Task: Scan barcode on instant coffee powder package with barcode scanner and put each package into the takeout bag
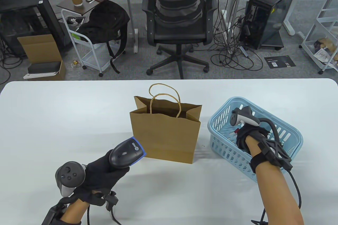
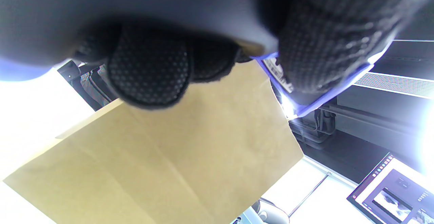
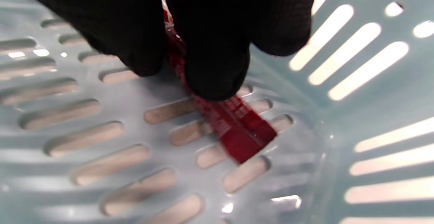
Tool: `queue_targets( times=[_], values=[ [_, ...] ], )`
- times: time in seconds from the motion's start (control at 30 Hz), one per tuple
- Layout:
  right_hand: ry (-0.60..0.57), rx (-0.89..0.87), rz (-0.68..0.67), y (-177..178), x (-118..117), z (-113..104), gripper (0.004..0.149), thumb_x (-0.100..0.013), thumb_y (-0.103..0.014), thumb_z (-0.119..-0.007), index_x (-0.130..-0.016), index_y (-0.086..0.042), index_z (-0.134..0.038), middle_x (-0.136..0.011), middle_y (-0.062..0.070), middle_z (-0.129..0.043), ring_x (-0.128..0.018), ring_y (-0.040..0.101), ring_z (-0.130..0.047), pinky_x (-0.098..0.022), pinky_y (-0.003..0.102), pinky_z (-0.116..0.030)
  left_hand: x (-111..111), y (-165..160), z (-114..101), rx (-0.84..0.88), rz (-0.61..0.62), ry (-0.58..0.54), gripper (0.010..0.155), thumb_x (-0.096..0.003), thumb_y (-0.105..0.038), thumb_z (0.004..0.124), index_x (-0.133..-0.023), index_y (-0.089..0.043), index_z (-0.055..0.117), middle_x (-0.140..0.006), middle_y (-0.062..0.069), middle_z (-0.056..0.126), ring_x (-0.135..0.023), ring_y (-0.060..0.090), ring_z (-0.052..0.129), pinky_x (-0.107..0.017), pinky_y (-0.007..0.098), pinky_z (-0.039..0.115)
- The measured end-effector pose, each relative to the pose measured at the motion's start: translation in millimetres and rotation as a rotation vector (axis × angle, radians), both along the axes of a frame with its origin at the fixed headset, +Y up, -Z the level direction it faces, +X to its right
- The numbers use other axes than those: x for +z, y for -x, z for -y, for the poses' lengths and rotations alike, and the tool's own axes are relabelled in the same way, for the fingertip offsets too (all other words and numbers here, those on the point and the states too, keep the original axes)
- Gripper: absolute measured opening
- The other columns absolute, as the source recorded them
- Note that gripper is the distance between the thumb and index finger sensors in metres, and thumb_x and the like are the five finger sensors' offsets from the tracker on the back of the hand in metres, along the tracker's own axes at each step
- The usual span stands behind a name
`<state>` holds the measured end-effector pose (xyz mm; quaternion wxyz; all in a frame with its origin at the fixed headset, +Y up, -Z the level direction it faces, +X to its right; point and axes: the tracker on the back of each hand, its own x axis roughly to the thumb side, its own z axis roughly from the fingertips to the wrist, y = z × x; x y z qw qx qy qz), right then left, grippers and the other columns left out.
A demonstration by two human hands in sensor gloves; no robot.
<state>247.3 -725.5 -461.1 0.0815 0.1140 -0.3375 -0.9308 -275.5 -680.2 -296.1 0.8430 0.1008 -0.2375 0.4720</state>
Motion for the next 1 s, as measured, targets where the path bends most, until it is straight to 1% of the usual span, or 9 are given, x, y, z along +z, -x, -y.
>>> queue_targets(
  times=[0.1, 0.2, 0.37, 0.47, 0.53, 0.63, 0.8, 0.93, 1.0],
  values=[
    [-0.036, -0.037, 0.001, -1, 1, -4, 0.037, -0.044, -0.043, -0.09, -0.081, -0.039, -0.094, -0.1, 0.008, -0.091, -0.06, 0.016, -0.104, -0.051, 0.04, -0.083, 0, 0, 0, -0.005, 0.0, 0.001, 0.062, -0.0426, -0.056, 0.088, -0.096, -0.029, 0.07, -0.074, -0.007, 0.094, -0.052, 0.021, 0.107, -0.05, 0.045, 0.087],
    [-0.107, -0.068, -0.02, 0, 1, -14, 0.036, -0.04, -0.041, -0.097, -0.076, -0.043, -0.095, -0.092, 0.006, -0.098, -0.052, 0.013, -0.104, -0.049, 0.039, -0.084, 0, 0, 0, 0.0, 0.0, 0.003, 0.063, -0.0424, -0.056, 0.088, -0.096, -0.029, 0.07, -0.074, -0.007, 0.094, -0.052, 0.021, 0.107, -0.05, 0.045, 0.087],
    [-0.241, -0.105, -0.073, 3, 6, -39, 0.037, -0.034, -0.04, -0.103, -0.069, -0.047, -0.093, -0.082, 0.002, -0.102, -0.046, 0.011, -0.104, -0.046, 0.037, -0.085, 0, 1, 0, 0.005, 0.0, 0.0, 0.062, -0.0425, -0.056, 0.088, -0.096, -0.029, 0.07, -0.074, -0.007, 0.094, -0.052, 0.021, 0.107, -0.05, 0.045, 0.087],
    [-0.341, -0.2, -0.054, -1, 11, -59, 0.037, -0.035, -0.039, -0.103, -0.069, -0.048, -0.091, -0.082, 0.001, -0.101, -0.052, 0.013, -0.103, -0.049, 0.038, -0.084, 0, 1, 0, 0.005, 0.0, -0.003, 0.063, -0.0425, -0.056, 0.088, -0.096, -0.029, 0.07, -0.074, -0.007, 0.094, -0.052, 0.021, 0.107, -0.049, 0.045, 0.087],
    [-0.454, -0.307, -0.035, -5, 16, -77, 0.037, -0.035, -0.037, -0.103, -0.068, -0.048, -0.09, -0.083, 0.001, -0.1, -0.058, 0.015, -0.102, -0.048, 0.037, -0.084, 0, 1, 0, 0.007, 0.001, -0.005, 0.063, -0.0425, -0.056, 0.088, -0.096, -0.028, 0.07, -0.074, -0.007, 0.094, -0.052, 0.021, 0.107, -0.05, 0.045, 0.087],
    [-0.516, -0.417, 0.0, -8, 23, -99, 0.036, -0.038, -0.034, -0.101, -0.069, -0.046, -0.088, -0.085, 0.002, -0.098, -0.067, 0.018, -0.101, -0.05, 0.039, -0.083, 1, 2, -2, 0.005, 0.0, -0.016, 0.063, -0.0424, -0.056, 0.088, -0.096, -0.029, 0.07, -0.074, -0.007, 0.094, -0.052, 0.021, 0.107, -0.05, 0.045, 0.087],
    [-0.589, -0.502, -0.035, -5, 35, -129, 0.036, -0.04, -0.029, -0.099, -0.071, -0.044, -0.089, -0.085, 0.005, -0.098, -0.064, 0.02, -0.104, -0.048, 0.038, -0.085, 2, 2, -3, 0.014, 0.0, -0.028, 0.062, -0.0424, -0.056, 0.088, -0.096, -0.029, 0.07, -0.074, -0.007, 0.094, -0.052, 0.021, 0.107, -0.049, 0.045, 0.087],
    [-0.653, -0.499, -0.066, -3, 46, -147, 0.035, -0.041, -0.029, -0.098, -0.071, -0.045, -0.088, -0.085, 0.005, -0.098, -0.064, 0.02, -0.103, -0.05, 0.04, -0.084, 3, 3, -4, 0.015, -0.001, -0.039, 0.063, -0.0424, -0.056, 0.088, -0.096, -0.029, 0.07, -0.074, -0.007, 0.094, -0.052, 0.021, 0.107, -0.049, 0.045, 0.087],
    [-0.686, -0.546, -0.092, 1, 55, -157, 0.035, -0.041, -0.029, -0.097, -0.071, -0.045, -0.089, -0.085, 0.005, -0.098, -0.064, 0.02, -0.103, -0.05, 0.04, -0.084, 3, 3, -4, 0.021, 0.001, -0.044, 0.062, -0.0424, -0.056, 0.088, -0.096, -0.029, 0.07, -0.074, -0.007, 0.094, -0.052, 0.021, 0.107, -0.049, 0.045, 0.087]
  ],
)
